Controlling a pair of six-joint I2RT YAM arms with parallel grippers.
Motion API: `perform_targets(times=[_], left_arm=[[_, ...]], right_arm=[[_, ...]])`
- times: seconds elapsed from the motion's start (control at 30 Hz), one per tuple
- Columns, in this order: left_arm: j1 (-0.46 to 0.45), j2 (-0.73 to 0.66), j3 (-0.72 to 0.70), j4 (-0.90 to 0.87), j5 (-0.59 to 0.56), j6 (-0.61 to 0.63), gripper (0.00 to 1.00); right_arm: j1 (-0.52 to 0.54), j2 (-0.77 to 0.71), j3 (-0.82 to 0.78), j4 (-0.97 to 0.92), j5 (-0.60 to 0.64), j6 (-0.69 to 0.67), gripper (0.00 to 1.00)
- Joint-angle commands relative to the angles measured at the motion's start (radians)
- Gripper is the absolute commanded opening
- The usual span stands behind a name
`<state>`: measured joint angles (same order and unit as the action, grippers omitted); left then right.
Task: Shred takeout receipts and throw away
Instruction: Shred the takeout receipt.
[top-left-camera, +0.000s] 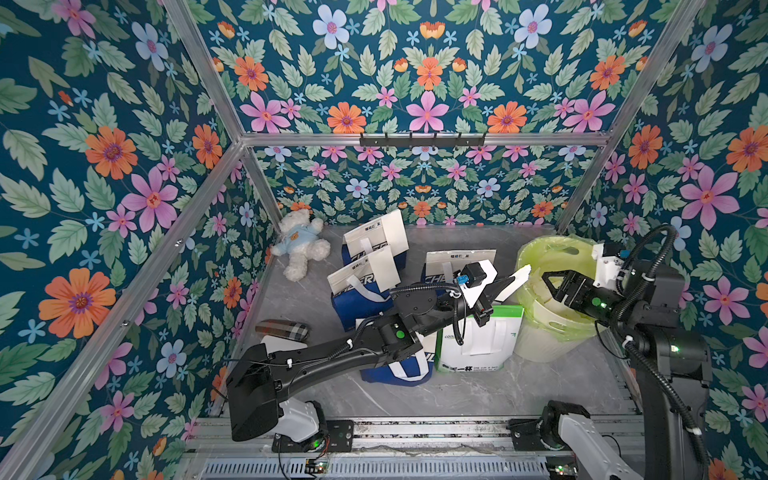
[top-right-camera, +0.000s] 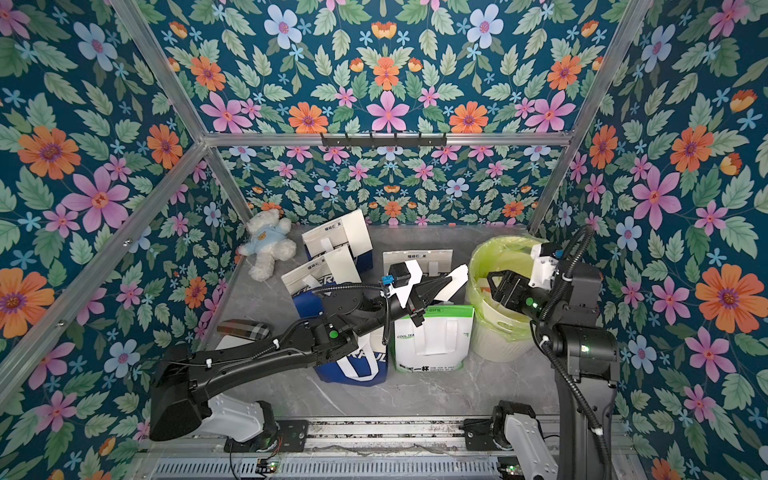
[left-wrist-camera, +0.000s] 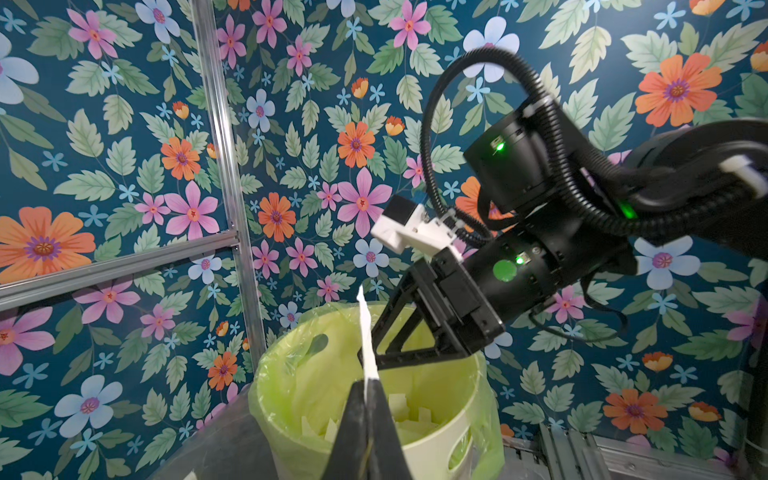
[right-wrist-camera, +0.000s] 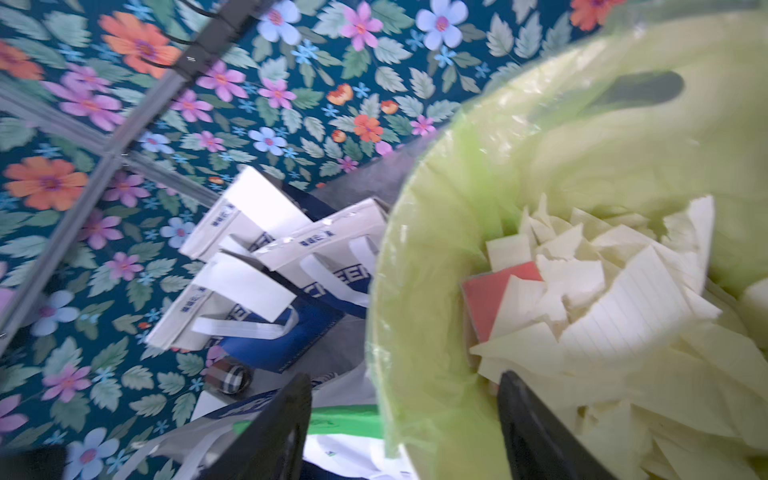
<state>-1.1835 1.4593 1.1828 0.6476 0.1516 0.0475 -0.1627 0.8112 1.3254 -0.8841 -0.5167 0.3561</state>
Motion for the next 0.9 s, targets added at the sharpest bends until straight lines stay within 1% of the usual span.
perform_targets(times=[0.0,0.1,0.17,0.33,0.4,0.43,0.47,0.57,0.63,0.7,0.87], left_arm=[[0.001,0.008,0.029,-0.056,0.044,-0.017,0.0],[0.001,0.007,0.035,-0.067,0.09,-0.029,0.0],[0.0,0.0,0.031,-0.069,0.112,-0.036,0.0],[0.001,-0.032,0.007,-0.062,0.138,-0.062,0.0],[0.002,-0.043,-0.003,-0.049,0.148,-0.078,0.0],[0.001,-0.048,-0.006,-0.046,0.153,-0.085,0.0],[0.001,-0.049,-0.007,-0.043,0.158,-0.091,0.0],[0.003,-0.054,-0.007,-0.037,0.159,-0.104,0.0],[0.004,-0.051,-0.005,-0.038,0.16,-0.107,0.0],[0.004,-0.048,-0.001,-0.038,0.161,-0.109,0.0],[0.005,-0.038,0.006,-0.035,0.158,-0.119,0.0]], right_arm=[[0.002,-0.043,0.004,0.173,-0.252,0.022,0.72],[0.001,-0.063,-0.009,0.325,-0.434,0.112,0.72],[0.001,-0.067,-0.017,0.389,-0.498,0.148,0.71],[0.003,-0.061,-0.052,0.452,-0.607,0.173,0.57],[0.004,-0.072,-0.092,0.534,-0.662,0.219,0.53],[0.005,-0.077,-0.106,0.56,-0.68,0.238,0.52],[0.006,-0.079,-0.115,0.57,-0.691,0.245,0.48],[0.009,-0.082,-0.124,0.557,-0.703,0.234,0.39],[0.012,-0.083,-0.13,0.549,-0.701,0.23,0.36],[0.017,-0.084,-0.132,0.551,-0.711,0.23,0.3],[0.03,-0.088,-0.132,0.508,-0.723,0.197,0.22]])
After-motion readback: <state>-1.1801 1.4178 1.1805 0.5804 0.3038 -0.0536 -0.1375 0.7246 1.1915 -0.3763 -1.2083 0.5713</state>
